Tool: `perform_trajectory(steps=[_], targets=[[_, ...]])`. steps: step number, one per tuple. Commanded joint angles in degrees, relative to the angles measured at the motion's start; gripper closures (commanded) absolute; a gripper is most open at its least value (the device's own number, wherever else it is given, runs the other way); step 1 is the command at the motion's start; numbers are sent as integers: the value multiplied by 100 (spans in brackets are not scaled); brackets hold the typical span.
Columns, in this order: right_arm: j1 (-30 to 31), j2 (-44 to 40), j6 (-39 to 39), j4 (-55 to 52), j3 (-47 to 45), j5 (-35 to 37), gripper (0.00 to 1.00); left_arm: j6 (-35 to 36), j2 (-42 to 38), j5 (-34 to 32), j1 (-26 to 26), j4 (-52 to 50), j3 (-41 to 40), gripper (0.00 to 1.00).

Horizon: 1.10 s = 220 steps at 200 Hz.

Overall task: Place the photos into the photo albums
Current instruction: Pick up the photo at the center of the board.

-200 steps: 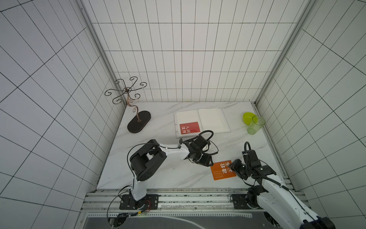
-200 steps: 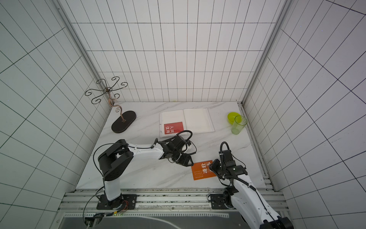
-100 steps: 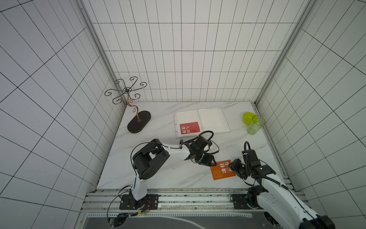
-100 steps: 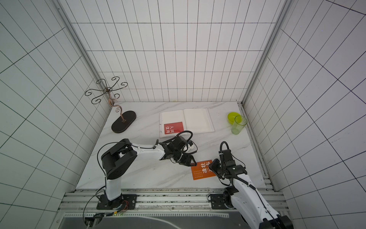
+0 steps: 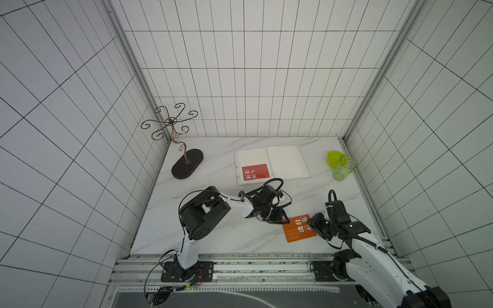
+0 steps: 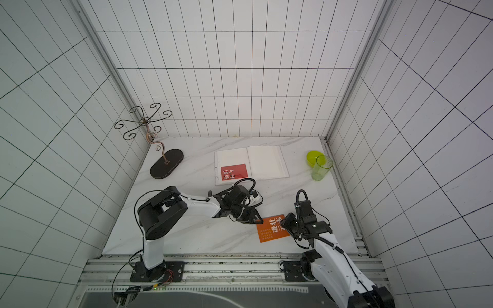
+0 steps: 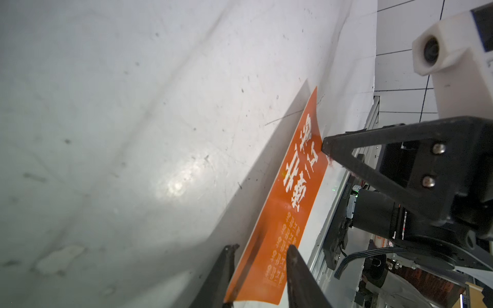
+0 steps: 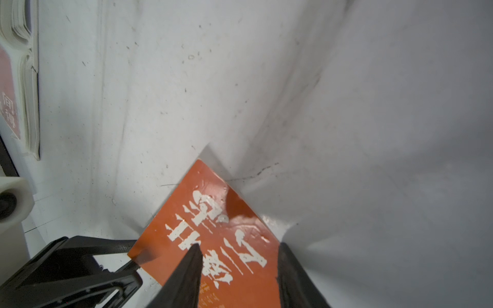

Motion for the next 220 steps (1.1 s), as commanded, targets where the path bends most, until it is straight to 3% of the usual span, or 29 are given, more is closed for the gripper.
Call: perform_trajectory(steps=[1, 24, 47, 77, 105, 143, 188, 220], targets=[[4, 166, 115, -374, -249, 42, 53, -31, 87, -70, 97, 79, -54, 73], [4, 167, 107, -392, -179, 74, 53, -2, 87, -89, 180, 33, -48, 83], [4, 158, 60, -482, -40, 211, 53, 45, 91, -57, 248, -35, -18, 100], [4, 45, -66, -576, 364, 545, 53, 102, -2, -37, 352, -133, 14, 100], [4, -456, -253, -464, 1011, 1373, 53, 248, -362, 10, 612, -383, 117, 100], [-5, -768, -1214, 341, 1859, 2119, 54, 624, -1097, -21, 1185, -879, 375, 100], [-7, -574, -2314, 1479, 2524, 1966, 54, 1230, -1773, -26, 1717, -1531, 932, 100], [-14, -581, -3102, 2319, 2526, 947, 53, 1646, -2384, 118, 1932, -1476, 931, 100]])
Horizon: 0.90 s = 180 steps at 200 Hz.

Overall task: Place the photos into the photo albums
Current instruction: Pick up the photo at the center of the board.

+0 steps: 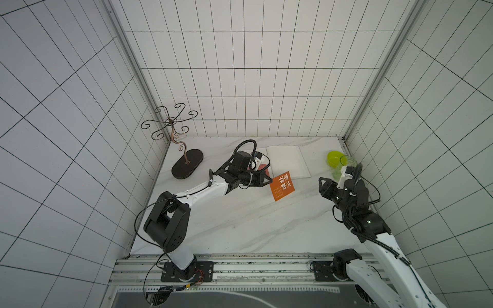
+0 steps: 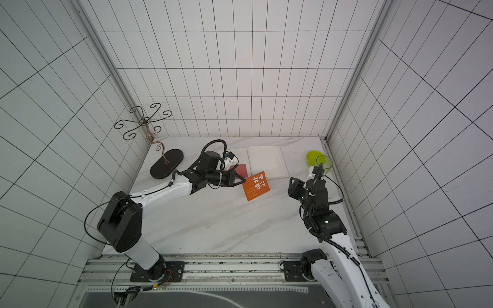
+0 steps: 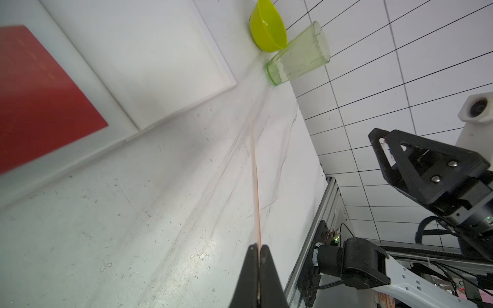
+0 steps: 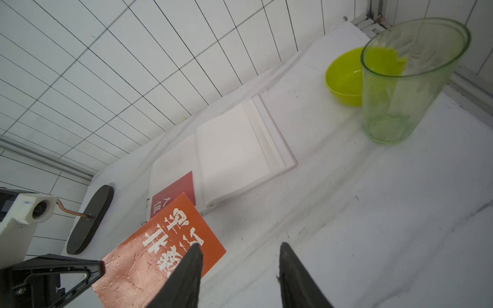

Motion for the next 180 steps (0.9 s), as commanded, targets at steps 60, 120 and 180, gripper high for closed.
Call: perform_trajectory(steps=[60, 120, 180], targets=[[-12, 79, -2128, 2056, 561, -1972, 57, 1228, -1585, 624, 605, 740, -642, 100], [-11, 557, -3588, 2176, 684, -3667, 53, 2210, -2107, 1292, 819, 590, -709, 100], [-12, 1043, -4156, 2022, 1152, -5366, 51, 2529, -2294, 2092, 818, 683, -829, 100]])
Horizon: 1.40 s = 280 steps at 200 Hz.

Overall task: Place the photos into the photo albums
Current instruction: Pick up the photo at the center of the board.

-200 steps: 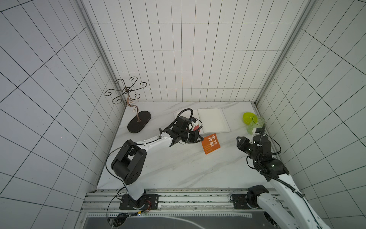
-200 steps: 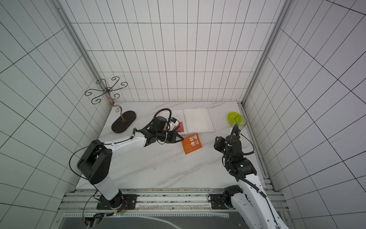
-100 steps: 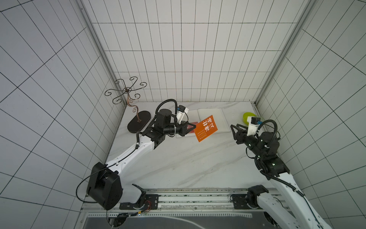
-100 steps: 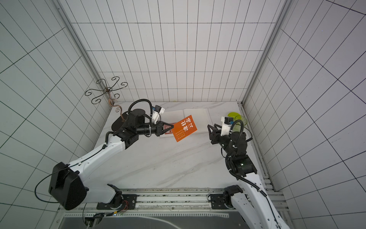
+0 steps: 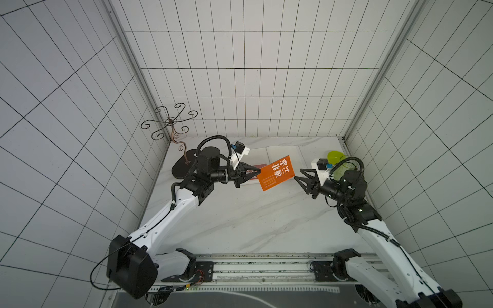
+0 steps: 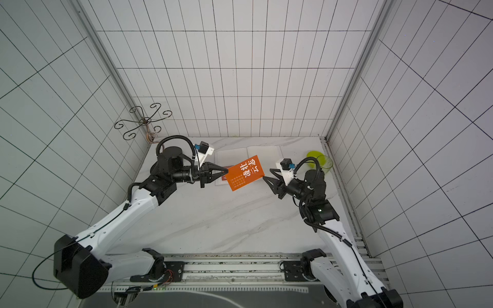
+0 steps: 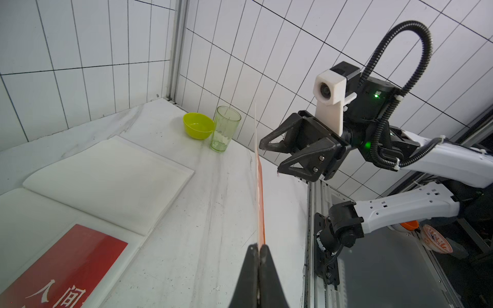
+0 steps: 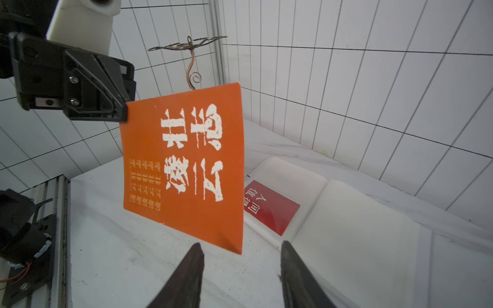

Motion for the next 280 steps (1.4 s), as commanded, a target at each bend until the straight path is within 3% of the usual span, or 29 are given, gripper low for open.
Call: perform_trajectory(steps=[1, 90, 116, 139, 205, 262, 280], targets=[[-13, 60, -506, 68, 902, -977, 51, 383, -116, 538, 7, 125, -101, 100], [-13, 430, -450, -435, 1684, -2113, 52, 712, -365, 1379, -2, 125, -167, 100], [-5, 610, -230, -612, 1965, -2632, 56, 758, -450, 1427, -2, 119, -177, 100], [21, 769, 212, -485, 2129, -3148, 66, 825, -486, 1404, -2, 81, -176, 100], [117, 870, 336, -908, 2303, -3240, 71, 840, -552, 1429, -1, 91, -172, 100], [241, 1071, -153, -1804, 2561, -3206, 100, 836, -565, 1396, -2, 94, -177, 100], [272, 1126, -220, -1939, 2643, -3181, 100, 839, -582, 1398, -2, 94, -176, 100]])
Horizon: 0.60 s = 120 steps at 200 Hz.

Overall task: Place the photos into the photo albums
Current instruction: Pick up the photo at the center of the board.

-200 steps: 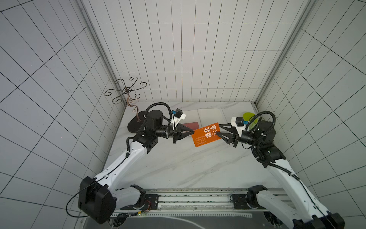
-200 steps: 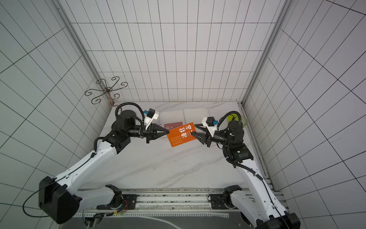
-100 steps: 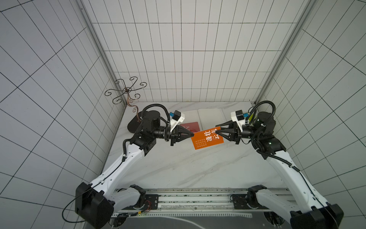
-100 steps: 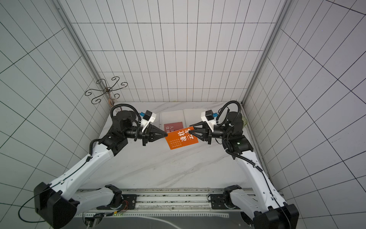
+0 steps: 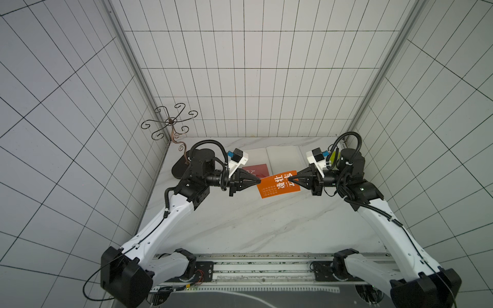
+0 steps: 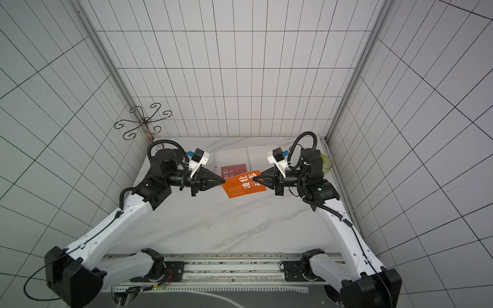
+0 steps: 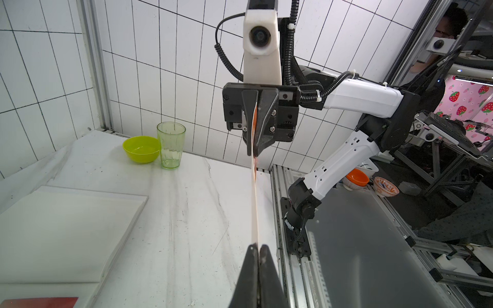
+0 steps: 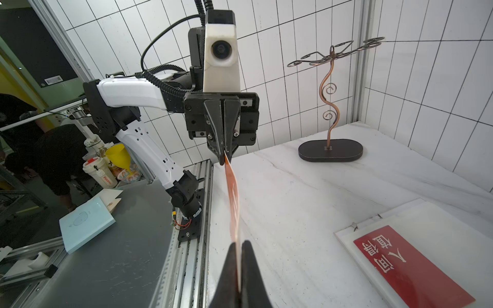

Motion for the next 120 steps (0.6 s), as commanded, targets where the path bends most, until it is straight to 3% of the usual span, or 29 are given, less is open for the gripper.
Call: perform_trajectory(steps=[1, 38, 45, 59, 73, 90, 120], targets=[[101, 51, -286, -385, 771, -98, 100, 188, -124, 52, -8, 103, -45, 100], [108, 45, -364, -406, 846, -75, 100, 198, -180, -155, 3, 79, -36, 100], [110, 46, -383, -406, 854, -26, 100, 209, -203, -294, 1, 47, -27, 92], [108, 48, -348, -326, 874, 147, 100, 197, -233, -559, 1, 30, -21, 64], [108, 111, -123, -28, 841, 234, 100, 100, -264, -937, 5, 26, 23, 51], [108, 240, 218, 464, 773, 320, 100, -146, -257, -1521, 1, 50, 52, 44], [61, 634, 324, 827, 801, 1116, 100, -408, -189, -2455, 8, 97, 18, 43]])
